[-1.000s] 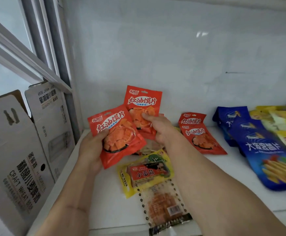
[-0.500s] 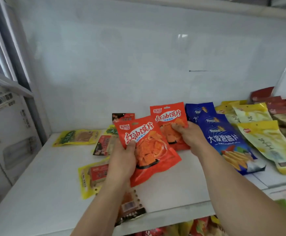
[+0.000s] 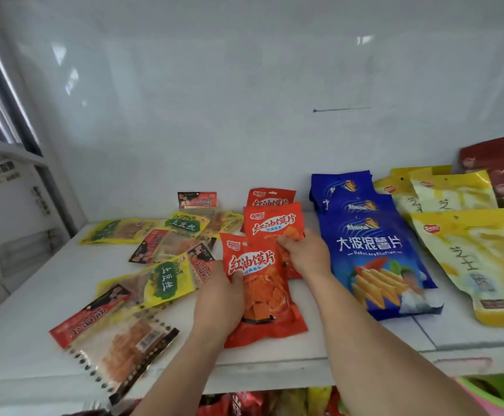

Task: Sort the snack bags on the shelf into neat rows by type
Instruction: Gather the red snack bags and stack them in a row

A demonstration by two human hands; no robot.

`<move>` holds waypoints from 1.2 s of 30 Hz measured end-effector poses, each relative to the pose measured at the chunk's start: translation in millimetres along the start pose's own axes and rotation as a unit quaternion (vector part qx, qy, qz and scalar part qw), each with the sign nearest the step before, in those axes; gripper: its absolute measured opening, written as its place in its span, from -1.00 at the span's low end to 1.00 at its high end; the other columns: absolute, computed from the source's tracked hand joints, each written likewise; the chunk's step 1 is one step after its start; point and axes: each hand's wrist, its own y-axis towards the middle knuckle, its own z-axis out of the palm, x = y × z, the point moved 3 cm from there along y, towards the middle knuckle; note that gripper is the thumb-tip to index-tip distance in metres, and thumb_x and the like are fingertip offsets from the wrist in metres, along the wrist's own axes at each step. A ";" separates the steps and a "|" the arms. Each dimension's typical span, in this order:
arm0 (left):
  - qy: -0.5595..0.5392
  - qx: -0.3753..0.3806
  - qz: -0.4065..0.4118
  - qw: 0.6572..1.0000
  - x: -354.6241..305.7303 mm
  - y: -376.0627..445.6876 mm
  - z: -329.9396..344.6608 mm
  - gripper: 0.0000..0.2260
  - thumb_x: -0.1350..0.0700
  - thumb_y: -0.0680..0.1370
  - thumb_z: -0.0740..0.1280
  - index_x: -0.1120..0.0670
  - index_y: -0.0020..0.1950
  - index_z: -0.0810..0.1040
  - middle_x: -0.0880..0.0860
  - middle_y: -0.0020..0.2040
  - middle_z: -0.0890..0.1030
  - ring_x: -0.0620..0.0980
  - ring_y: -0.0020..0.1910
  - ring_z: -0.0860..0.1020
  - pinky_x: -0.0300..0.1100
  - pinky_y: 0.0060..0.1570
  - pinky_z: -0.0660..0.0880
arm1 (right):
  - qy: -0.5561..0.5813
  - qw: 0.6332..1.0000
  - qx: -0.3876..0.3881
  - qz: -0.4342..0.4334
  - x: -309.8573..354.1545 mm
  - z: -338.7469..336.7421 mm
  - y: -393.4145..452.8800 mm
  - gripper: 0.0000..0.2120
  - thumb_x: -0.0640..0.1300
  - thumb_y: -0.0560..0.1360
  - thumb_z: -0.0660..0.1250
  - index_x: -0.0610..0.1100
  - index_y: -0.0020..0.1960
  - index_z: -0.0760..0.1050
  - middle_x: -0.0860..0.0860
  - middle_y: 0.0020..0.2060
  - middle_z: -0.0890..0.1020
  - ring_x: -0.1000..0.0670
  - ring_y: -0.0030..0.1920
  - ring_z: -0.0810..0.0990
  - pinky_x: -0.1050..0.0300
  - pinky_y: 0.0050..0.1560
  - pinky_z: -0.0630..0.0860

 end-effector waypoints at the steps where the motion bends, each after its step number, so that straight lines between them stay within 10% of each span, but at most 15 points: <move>1: 0.029 -0.003 -0.003 1.000 -2.2 -0.5 2.8 -0.84 0.02 0.69 0.19 0.05 0.22 0.39 0.09 0.21 0.62 0.16 0.18 0.58 -0.13 -0.05 0.38 | -0.003 1.000 -0.005 -0.001 0.0 0.5 0.9 -0.77 0.00 0.54 0.42 -0.13 0.10 0.62 -0.05 0.01 0.69 -0.11 0.03 0.65 0.07 0.03 0.54; 9: 0.167 -0.023 0.018 0.986 -8.3 6.0 21.9 -0.65 -0.13 0.65 0.17 0.00 0.37 0.34 0.06 0.13 0.65 0.16 0.09 0.63 -0.03 -0.02 0.52 | -0.047 0.998 -0.035 0.023 -4.6 0.5 12.5 -0.41 0.20 0.66 0.02 -0.27 0.08 0.58 -0.20 0.05 0.62 -0.18 0.04 0.60 0.07 -0.05 0.49; 21: 0.172 -0.036 0.024 0.984 -13.1 34.5 44.8 -0.60 -0.06 0.62 0.23 0.17 0.35 0.42 0.17 0.32 0.44 0.20 0.31 0.42 0.04 0.30 0.33 | -0.072 0.995 -0.051 0.050 -9.3 4.5 7.0 -0.61 0.20 0.55 0.31 -0.12 0.12 0.51 -0.09 0.08 0.62 -0.07 0.03 0.63 -0.01 0.03 0.62; 36: 0.151 0.006 0.053 0.987 -23.7 43.4 46.7 -0.63 -0.05 0.64 0.23 0.15 0.34 0.37 0.15 0.30 0.54 0.15 0.30 0.47 0.01 0.26 0.41 | -0.237 0.971 -0.028 0.016 18.1 3.4 6.8 -0.59 0.00 0.65 0.19 -0.19 0.41 0.30 -0.17 0.33 0.44 -0.17 0.29 0.48 -0.06 0.20 0.48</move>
